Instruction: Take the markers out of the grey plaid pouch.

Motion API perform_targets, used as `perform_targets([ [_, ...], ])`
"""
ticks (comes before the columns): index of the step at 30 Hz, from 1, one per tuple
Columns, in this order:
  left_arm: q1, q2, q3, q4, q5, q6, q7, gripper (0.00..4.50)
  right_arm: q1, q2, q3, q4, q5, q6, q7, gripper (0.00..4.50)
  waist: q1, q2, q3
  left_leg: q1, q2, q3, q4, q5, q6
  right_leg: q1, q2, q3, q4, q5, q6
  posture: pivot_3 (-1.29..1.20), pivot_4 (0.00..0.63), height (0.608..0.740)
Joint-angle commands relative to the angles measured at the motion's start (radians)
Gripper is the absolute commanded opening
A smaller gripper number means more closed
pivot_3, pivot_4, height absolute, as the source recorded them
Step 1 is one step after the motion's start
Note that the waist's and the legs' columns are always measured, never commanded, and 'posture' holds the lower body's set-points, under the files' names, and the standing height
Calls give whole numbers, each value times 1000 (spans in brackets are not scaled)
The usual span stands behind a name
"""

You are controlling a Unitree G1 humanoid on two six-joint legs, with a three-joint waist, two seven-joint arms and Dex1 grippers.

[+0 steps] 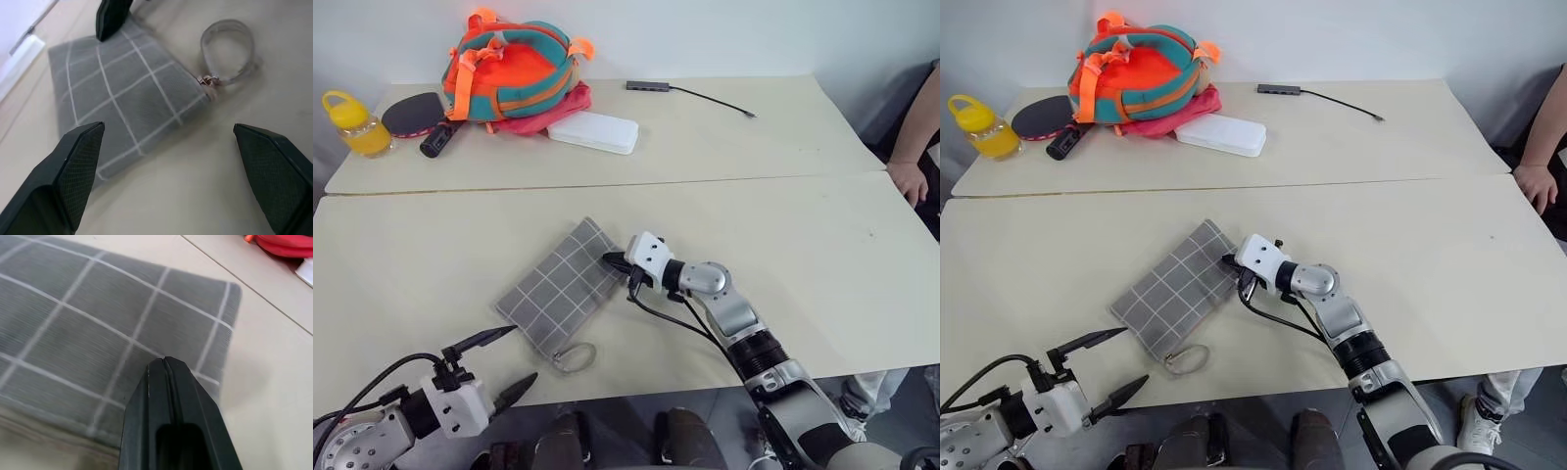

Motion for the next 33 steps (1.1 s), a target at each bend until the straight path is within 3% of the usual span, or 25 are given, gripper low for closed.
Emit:
perform_targets([
  [1,-37,21,-26,66,75,-33,43,4500,-9,-4,-25,-27,13,12,-10,30,1,0,0,0,0,0,0,0,0,0,0,0,0,0,0,0,150,740],
  [7,-94,40,-81,120,179,-25,107,4500,14,-2,-31,-71,20,36,-13,30,6,1,0,1,0,0,0,0,0,1,0,0,1,0,0,0,150,740],
  [16,-155,93,-152,145,161,24,131,4500,21,0,-46,-89,23,54,-18,30,6,14,-8,1,-1,0,0,1,1,1,-1,0,2,1,-1,0,150,740],
  [24,-199,134,-180,85,164,107,125,4500,19,3,-51,-90,33,60,-17,30,6,15,-9,2,-1,0,0,1,0,1,0,0,3,1,-1,0,150,740],
  [27,-196,140,-200,65,152,145,108,3919,20,-1,-52,-92,35,65,-16,0,6,15,-9,2,-1,0,0,1,0,1,0,0,3,1,-1,0,150,740],
  [33,-175,153,-238,32,107,209,69,1970,25,-10,-50,-102,39,71,-11,0,6,15,-9,2,-1,0,-1,1,0,1,0,0,3,1,-1,0,150,740],
])
